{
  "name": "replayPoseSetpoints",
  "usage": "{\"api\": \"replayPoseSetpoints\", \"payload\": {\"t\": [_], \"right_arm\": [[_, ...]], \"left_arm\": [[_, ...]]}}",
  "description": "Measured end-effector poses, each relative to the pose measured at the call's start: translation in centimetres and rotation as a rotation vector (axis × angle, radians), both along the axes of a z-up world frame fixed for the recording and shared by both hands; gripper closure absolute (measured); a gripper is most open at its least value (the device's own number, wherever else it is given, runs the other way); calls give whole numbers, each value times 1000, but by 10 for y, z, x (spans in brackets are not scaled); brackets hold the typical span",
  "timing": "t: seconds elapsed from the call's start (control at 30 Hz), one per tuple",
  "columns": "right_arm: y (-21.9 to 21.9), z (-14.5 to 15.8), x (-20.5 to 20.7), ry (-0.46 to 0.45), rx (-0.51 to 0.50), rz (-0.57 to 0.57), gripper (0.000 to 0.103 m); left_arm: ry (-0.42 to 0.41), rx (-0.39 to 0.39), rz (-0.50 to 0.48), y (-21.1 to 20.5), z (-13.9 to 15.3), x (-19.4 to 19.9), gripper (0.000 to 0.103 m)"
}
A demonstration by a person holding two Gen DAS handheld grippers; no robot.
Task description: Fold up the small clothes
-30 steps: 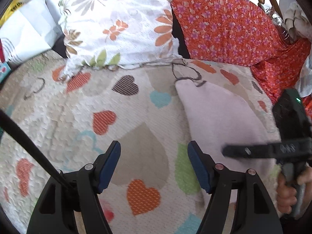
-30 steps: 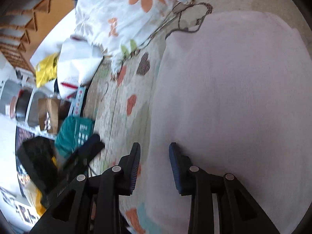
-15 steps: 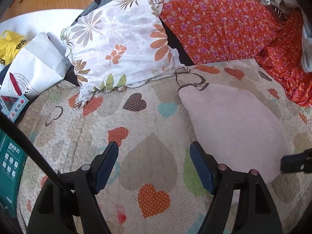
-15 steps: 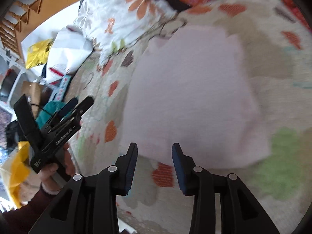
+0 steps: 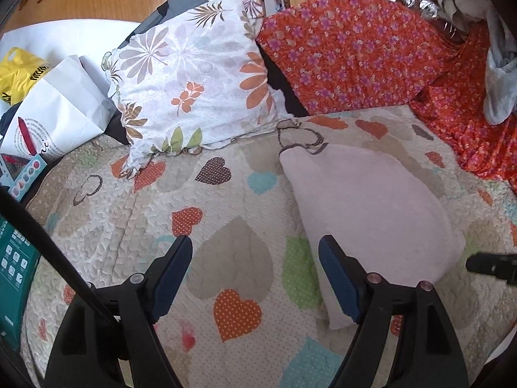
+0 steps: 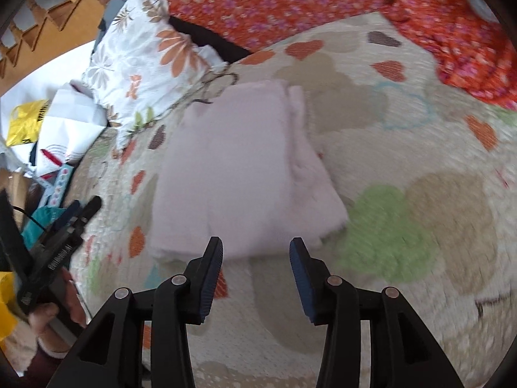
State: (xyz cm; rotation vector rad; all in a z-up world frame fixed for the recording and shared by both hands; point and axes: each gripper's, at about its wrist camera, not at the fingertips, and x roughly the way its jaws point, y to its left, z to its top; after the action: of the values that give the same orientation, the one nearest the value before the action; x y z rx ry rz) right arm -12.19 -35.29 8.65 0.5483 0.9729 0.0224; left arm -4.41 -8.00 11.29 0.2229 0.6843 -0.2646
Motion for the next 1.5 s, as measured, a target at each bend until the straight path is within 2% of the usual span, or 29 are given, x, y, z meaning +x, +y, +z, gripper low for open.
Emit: {"api": "replayPoseSetpoints", "payload": {"t": [0.13,0.2,0.27,0.33,0.4,0.47,0.53,0.6,0.7,0.8,0.9,0.97,1.07,1.13,1.23,1.3,1.37,1.5], "right_arm": [[-2,-9,-41,4,-25,-131,55],[-5,-15,-61,3,-14,-178,54],[-6,-17,-67,16,-30,-187,54],[-5,-15,-68,13,-57,-182,54],[-3,-9,-71,-5,-89,-173,53],[0,-6,-73,-17,-105,-168,52],[2,-3,-75,-23,-111,-163,52],[8,1,-74,-27,-131,-149,52],[19,13,-68,-40,-196,-105,52],[24,31,-57,-48,-240,-65,50],[27,48,-37,-44,-328,-32,41],[28,53,-22,-34,-387,-7,41],[29,46,2,-12,-502,9,41],[26,36,11,-3,-532,8,41],[17,19,13,15,-507,-30,41],[6,6,15,57,-432,-58,41],[0,2,14,59,-389,-69,40],[-3,-2,10,55,-431,-79,40]], "left_arm": [[-87,-32,-11,3,6,-11,20],[-155,-44,24,2,12,-18,19],[-195,-78,48,3,21,-25,14],[-267,-136,77,8,34,-42,3],[-373,-174,102,15,45,-63,0],[-468,-171,120,21,52,-83,0],[-510,-145,129,25,58,-95,0],[-466,-133,122,29,61,-98,0],[-352,-180,170,44,56,-99,0],[-268,-209,177,57,53,-96,0],[-259,-177,187,57,58,-85,0],[-259,-150,187,50,62,-70,0],[-213,-139,210,39,54,-41,0],[-168,-157,218,35,39,-31,0],[-89,-153,209,27,4,-22,0],[-28,-93,193,19,-18,-17,0],[35,-45,193,13,-37,-10,0],[119,3,198,6,-61,-7,0]]}}
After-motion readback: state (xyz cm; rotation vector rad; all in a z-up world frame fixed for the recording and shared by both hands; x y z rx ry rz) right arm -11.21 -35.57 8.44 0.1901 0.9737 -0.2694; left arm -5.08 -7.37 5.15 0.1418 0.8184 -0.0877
